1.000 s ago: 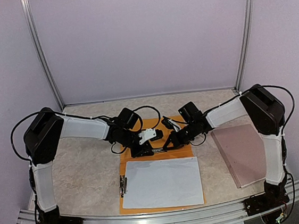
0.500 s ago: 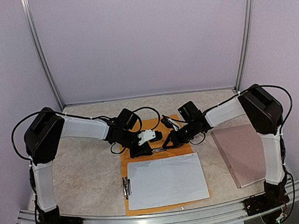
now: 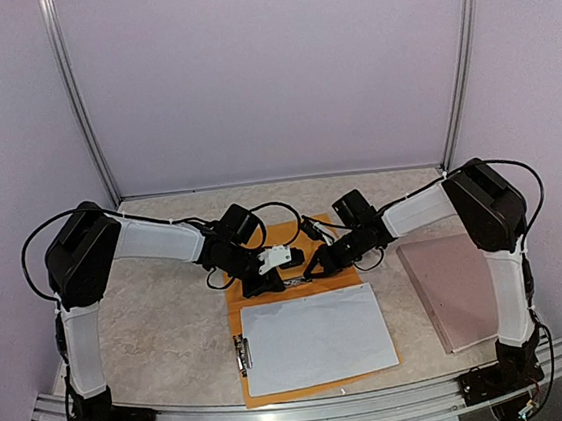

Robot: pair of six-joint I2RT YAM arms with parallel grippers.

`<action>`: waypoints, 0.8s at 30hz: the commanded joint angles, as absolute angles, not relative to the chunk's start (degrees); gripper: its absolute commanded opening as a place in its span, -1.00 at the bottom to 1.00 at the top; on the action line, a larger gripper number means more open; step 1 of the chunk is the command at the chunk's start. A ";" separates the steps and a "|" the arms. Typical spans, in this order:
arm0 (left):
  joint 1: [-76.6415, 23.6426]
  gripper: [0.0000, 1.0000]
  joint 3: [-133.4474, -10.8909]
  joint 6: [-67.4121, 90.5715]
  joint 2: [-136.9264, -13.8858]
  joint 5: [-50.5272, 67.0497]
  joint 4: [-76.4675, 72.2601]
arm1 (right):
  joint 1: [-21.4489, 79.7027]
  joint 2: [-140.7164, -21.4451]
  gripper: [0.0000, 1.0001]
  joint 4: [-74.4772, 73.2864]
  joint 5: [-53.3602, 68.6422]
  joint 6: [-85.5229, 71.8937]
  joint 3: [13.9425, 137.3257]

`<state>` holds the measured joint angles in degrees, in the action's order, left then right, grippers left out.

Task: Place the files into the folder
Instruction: Open the spring clip on the folder at the center of the board.

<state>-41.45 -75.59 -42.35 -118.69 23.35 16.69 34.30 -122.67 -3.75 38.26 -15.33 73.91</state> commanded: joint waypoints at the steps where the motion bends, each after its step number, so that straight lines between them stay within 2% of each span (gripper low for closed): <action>1: -42.83 -0.93 -75.45 -44.45 -121.96 23.02 22.34 | 33.06 -126.11 -1.00 -8.15 29.95 -13.58 73.62; 6: -43.06 -1.00 -75.18 -45.89 -122.25 22.94 22.60 | 32.87 -125.92 -1.00 -6.82 31.53 -14.47 74.34; 19: -43.20 -1.00 -74.04 -46.27 -121.56 22.43 21.02 | 32.70 -124.73 -1.00 -4.02 32.97 -15.23 75.35; 24: -42.34 -0.75 -72.64 -42.28 -119.62 21.64 16.20 | 32.78 -122.23 -1.00 -2.37 33.84 -16.16 72.45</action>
